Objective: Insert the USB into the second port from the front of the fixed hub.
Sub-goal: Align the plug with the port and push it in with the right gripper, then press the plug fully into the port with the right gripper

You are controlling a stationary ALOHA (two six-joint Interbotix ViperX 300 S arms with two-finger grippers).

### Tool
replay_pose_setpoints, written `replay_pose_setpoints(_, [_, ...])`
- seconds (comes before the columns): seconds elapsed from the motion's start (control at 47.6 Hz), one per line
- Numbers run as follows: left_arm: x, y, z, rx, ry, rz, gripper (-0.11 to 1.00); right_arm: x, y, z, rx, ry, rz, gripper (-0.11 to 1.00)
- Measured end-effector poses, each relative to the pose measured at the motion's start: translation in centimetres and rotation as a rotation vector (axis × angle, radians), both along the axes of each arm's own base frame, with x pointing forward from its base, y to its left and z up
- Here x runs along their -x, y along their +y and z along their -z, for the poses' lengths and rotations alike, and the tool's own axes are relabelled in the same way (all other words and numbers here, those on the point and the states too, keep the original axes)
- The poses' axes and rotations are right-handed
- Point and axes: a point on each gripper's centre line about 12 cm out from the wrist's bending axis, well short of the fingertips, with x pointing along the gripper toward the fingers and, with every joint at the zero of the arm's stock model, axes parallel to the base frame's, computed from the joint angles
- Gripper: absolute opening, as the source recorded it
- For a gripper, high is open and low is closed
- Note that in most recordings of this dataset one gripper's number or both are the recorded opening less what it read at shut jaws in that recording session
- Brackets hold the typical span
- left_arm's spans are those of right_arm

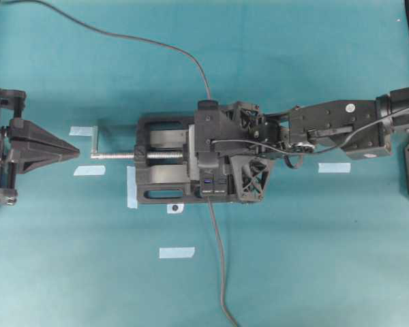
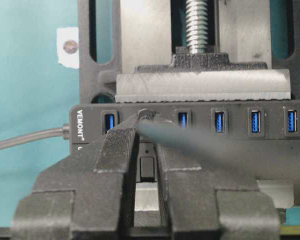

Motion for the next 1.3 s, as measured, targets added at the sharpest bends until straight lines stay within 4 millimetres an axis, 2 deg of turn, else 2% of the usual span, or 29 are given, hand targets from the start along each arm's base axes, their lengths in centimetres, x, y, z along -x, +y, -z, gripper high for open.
replay_pose_setpoints(1.303, [-0.02,0.0,0.03,0.001,0.002,0.0,0.0,-0.17,0.13,0.69,-0.001,0.023,-0.003,0.07])
